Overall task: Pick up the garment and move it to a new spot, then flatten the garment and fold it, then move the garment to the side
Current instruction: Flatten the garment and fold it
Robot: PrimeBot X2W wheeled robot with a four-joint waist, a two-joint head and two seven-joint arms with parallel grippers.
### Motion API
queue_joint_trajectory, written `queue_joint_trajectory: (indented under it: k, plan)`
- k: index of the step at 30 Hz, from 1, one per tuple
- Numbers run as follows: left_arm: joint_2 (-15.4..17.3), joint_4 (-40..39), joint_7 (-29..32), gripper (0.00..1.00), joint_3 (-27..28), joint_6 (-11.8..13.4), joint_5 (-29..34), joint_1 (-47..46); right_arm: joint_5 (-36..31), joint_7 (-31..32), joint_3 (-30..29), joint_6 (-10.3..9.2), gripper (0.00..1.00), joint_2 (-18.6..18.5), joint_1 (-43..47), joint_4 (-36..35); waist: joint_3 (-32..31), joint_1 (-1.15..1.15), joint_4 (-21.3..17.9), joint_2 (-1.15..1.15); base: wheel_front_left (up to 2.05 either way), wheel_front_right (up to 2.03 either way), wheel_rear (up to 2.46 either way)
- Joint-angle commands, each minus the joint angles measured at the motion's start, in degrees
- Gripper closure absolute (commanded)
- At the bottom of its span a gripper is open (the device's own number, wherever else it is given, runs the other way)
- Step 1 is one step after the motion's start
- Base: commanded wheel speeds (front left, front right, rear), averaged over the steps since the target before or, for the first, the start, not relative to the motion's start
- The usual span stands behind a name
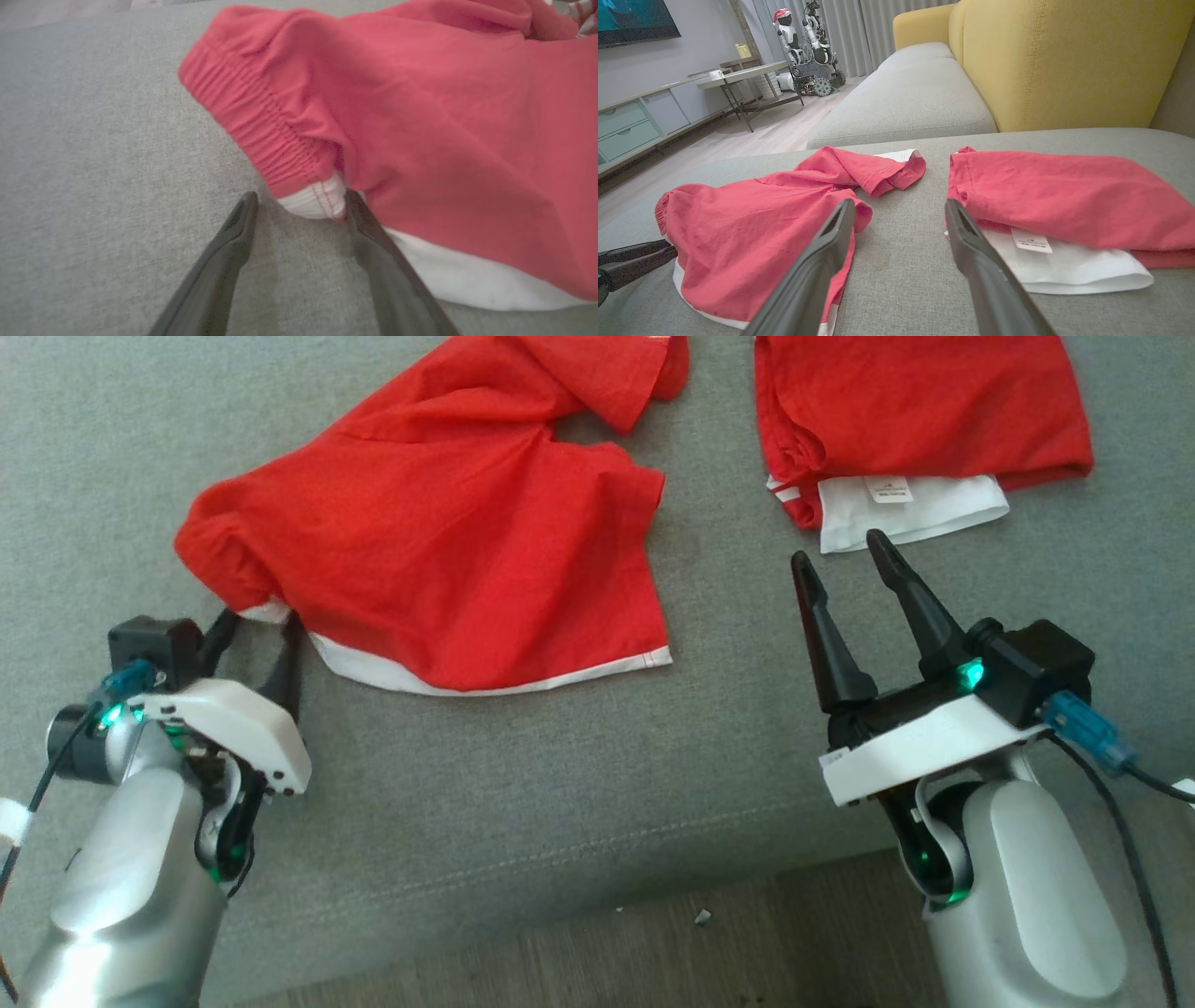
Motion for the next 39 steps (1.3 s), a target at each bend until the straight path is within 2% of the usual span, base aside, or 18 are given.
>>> queue_joint_trajectory:
  k: [1, 2, 11, 19, 27, 39]
  plan:
    - [2.45, -1.13, -0.39, 0.72, 1.86, -0.15, 0.7, -2.49, 0.63, -0.33, 0.93, 0.36, 0.0, 0.56, -1.38, -1.58, 0.0, 0.0, 0.0, 0.0, 0.0, 0.0, 0.0]
    - [2.48, -1.09, -0.61, 1.0, 1.82, -0.12, 0.74, -2.6, 0.67, -0.14, 0.91, 0.36, 0.0, 0.56, -1.29, -1.36, 0.0, 0.0, 0.03, 0.0, 0.0, 0.0, 0.0]
    - [3.18, -3.72, -2.58, 1.0, 2.42, 1.17, 0.28, -1.0, 4.14, 1.47, 3.97, 0.36, 0.0, 0.56, -0.99, 3.3, -0.67, 0.0, 1.32, 0.0, 0.0, 0.0, 0.0]
    - [3.41, -9.5, -1.1, 1.0, 1.35, 1.6, 0.14, 1.25, 6.14, 2.77, 9.85, 0.36, 0.0, 0.56, -3.18, 11.21, -1.21, 0.0, 3.7, 0.0, 0.0, 0.0, 0.0]
    - [3.59, -14.41, 0.62, 1.0, 0.34, 2.33, 0.24, 2.25, 6.64, 3.11, 12.5, 0.36, 0.0, 0.56, -6.75, 19.66, -1.07, 0.0, 5.0, 0.0, 0.0, 0.0, 0.0]
    - [3.99, -17.61, 1.93, 1.0, -0.45, 3.1, 0.02, 3.04, 7.94, 1.08, 16.08, 0.36, 0.0, 0.56, -11.08, 28.13, -0.12, 0.0, 5.33, 0.0, 0.0, 0.0, 0.0]
